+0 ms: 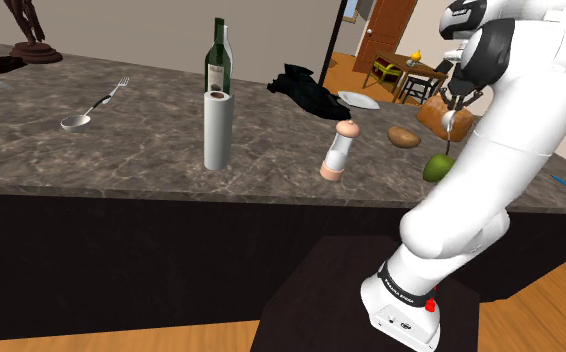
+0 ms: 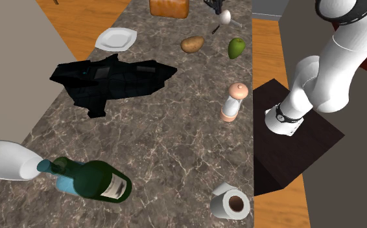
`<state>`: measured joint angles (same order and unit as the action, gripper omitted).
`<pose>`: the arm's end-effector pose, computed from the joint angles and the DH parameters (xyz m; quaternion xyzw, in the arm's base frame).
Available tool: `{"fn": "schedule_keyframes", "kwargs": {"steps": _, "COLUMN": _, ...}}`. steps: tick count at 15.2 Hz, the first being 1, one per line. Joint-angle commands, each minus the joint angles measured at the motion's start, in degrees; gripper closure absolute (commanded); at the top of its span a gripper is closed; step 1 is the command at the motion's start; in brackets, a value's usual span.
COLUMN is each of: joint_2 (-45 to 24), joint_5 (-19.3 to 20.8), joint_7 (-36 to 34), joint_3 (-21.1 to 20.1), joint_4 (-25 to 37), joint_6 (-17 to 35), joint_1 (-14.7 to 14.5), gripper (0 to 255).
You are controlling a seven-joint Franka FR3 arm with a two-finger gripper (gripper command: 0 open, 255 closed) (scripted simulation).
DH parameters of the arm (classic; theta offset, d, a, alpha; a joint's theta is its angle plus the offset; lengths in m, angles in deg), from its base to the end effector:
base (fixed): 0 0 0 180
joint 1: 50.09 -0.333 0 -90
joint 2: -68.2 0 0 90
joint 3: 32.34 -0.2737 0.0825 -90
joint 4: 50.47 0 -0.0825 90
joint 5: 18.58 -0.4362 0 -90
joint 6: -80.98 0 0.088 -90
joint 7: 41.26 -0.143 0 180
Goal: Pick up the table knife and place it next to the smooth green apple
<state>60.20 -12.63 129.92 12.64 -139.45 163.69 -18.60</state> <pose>0.1443 -0.5898 0.4875 -0.6732 -0.7252 0.0263 0.1422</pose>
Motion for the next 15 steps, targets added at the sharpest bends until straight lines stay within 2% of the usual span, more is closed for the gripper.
{"fn": "schedule_keyframes", "kwargs": {"steps": 1, "joint_2": -0.22, "joint_5": 1.80, "joint_7": 1.62, "joint_3": -14.52, "joint_4": 1.69, "joint_6": 0.05, "joint_1": 16.19, "gripper": 255}}
{"fn": "schedule_keyframes", "kwargs": {"steps": 4, "joint_2": 0.91, "joint_5": 2.60, "joint_7": 1.49, "joint_3": -14.42, "joint_4": 0.69, "joint_6": 0.23, "joint_1": 15.96, "gripper": 255}}
{"fn": "schedule_keyframes", "kwargs": {"steps": 5, "joint_2": -3.27, "joint_5": 9.43, "joint_7": 1.62, "joint_3": -62.99, "joint_4": 6.53, "joint_6": -1.17, "joint_1": 64.33, "gripper": 255}}
{"fn": "schedule_keyframes", "kwargs": {"steps": 6, "joint_2": -5.61, "joint_5": 12.27, "joint_7": 1.62, "joint_3": -72.84, "joint_4": 8.61, "joint_6": -1.93, "joint_1": 73.76, "gripper": 255}}
{"fn": "schedule_keyframes", "kwargs": {"steps": 11, "joint_2": -4.47, "joint_5": 10.96, "joint_7": 1.61, "joint_3": -68.33, "joint_4": 3.75, "joint_6": 2.40, "joint_1": 70.62, "gripper": 255}}
{"fn": "schedule_keyframes", "kwargs": {"steps": 15, "joint_2": -4.20, "joint_5": 10.87, "joint_7": 1.05, "joint_3": -68.29, "joint_4": 0.33, "joint_6": 5.51, "joint_1": 70.94, "gripper": 255}}
